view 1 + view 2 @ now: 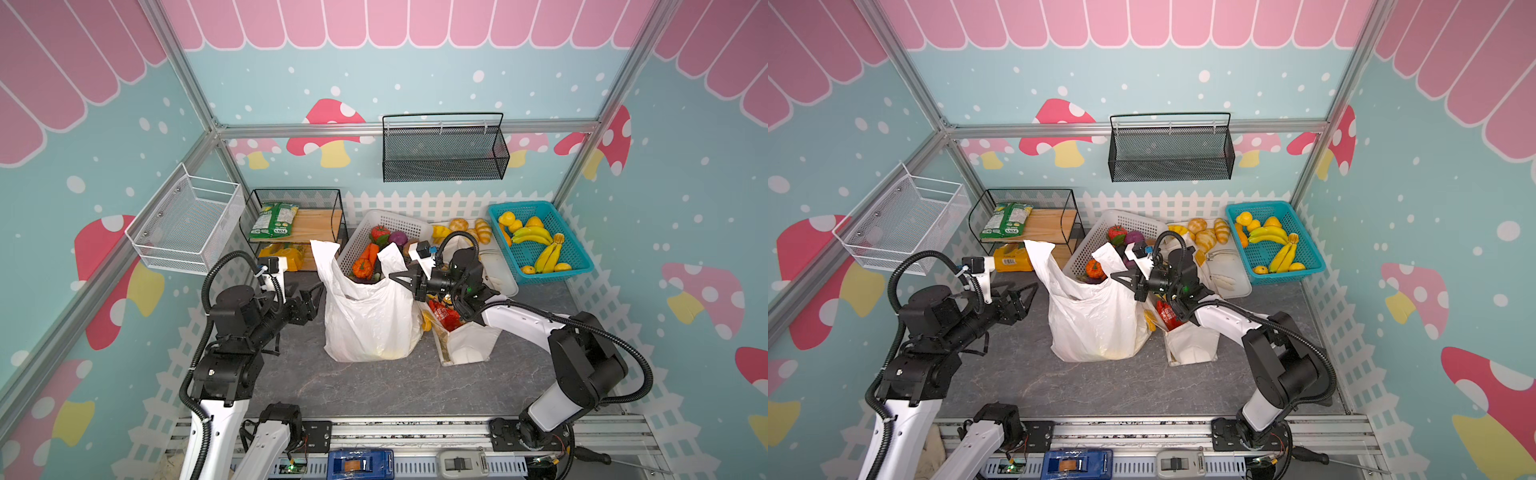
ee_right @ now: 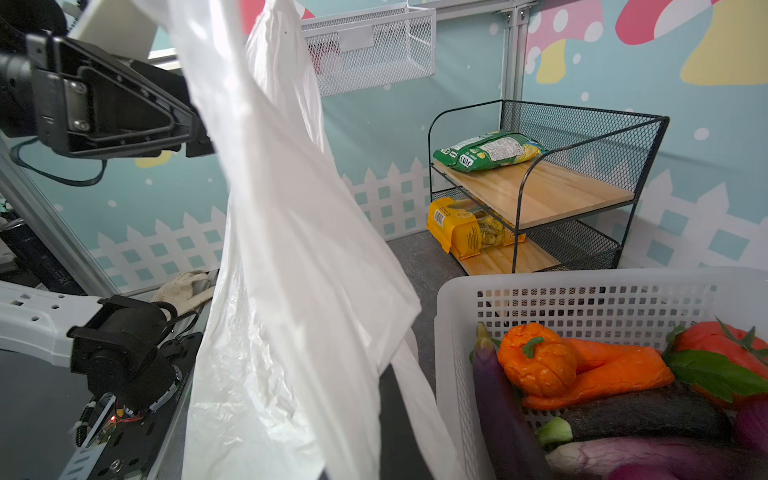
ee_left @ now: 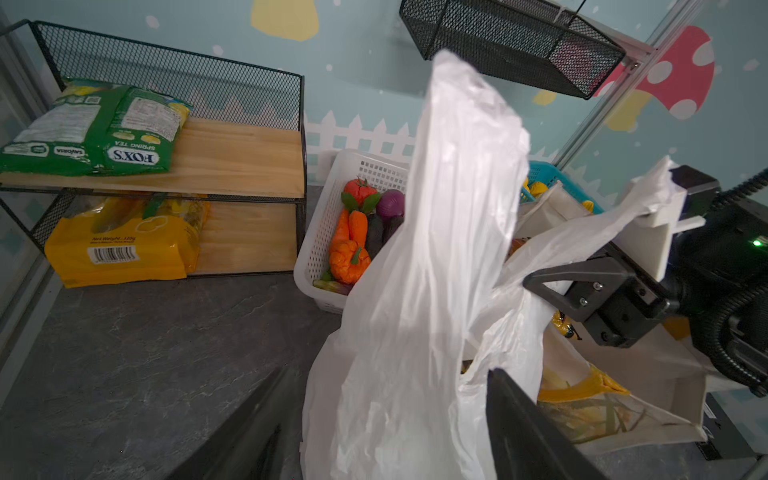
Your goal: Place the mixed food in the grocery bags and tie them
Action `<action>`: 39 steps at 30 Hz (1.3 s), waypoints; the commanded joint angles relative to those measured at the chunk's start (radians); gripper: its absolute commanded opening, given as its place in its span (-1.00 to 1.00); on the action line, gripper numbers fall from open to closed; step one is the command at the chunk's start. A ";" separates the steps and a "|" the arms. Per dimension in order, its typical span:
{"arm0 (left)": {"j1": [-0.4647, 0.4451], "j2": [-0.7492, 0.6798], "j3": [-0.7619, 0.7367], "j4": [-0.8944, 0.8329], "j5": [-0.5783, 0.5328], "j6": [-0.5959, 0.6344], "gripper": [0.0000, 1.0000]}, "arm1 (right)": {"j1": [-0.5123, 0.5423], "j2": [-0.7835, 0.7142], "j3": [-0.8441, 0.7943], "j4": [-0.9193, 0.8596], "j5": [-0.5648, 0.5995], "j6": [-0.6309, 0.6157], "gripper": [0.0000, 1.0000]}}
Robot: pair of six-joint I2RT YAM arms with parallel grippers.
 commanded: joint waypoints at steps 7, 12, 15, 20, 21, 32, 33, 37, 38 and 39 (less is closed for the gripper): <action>0.040 0.108 -0.029 0.059 0.225 0.074 0.43 | -0.010 -0.043 -0.013 0.052 -0.034 0.015 -1.00; 0.039 0.169 -0.033 0.131 0.226 0.091 0.29 | -0.009 -0.043 -0.013 0.057 -0.041 0.025 -1.00; 0.039 0.201 -0.034 0.179 0.247 0.097 0.27 | -0.009 -0.042 -0.009 0.054 -0.041 0.028 -1.00; 0.046 0.223 -0.042 0.235 0.178 0.128 0.27 | -0.009 -0.043 -0.006 0.042 -0.040 0.023 -1.00; 0.048 0.228 -0.047 0.258 0.178 0.127 0.27 | -0.009 -0.041 -0.004 0.038 -0.039 0.022 -1.00; 0.068 0.330 -0.101 0.527 0.342 0.183 0.43 | -0.009 -0.048 0.008 0.014 -0.042 0.007 -1.00; 0.069 0.335 -0.106 0.545 0.354 0.194 0.43 | -0.009 -0.048 0.012 0.010 -0.044 0.005 -1.00; 0.069 0.341 -0.131 0.591 0.426 0.165 0.29 | -0.009 -0.045 0.020 0.010 -0.043 0.007 -1.00; 0.069 0.339 -0.141 0.594 0.442 0.162 0.20 | -0.009 -0.045 0.023 0.008 -0.038 0.009 -1.00; 0.068 0.333 -0.151 0.591 0.448 0.162 0.14 | -0.009 -0.046 0.025 0.005 -0.033 0.012 -1.00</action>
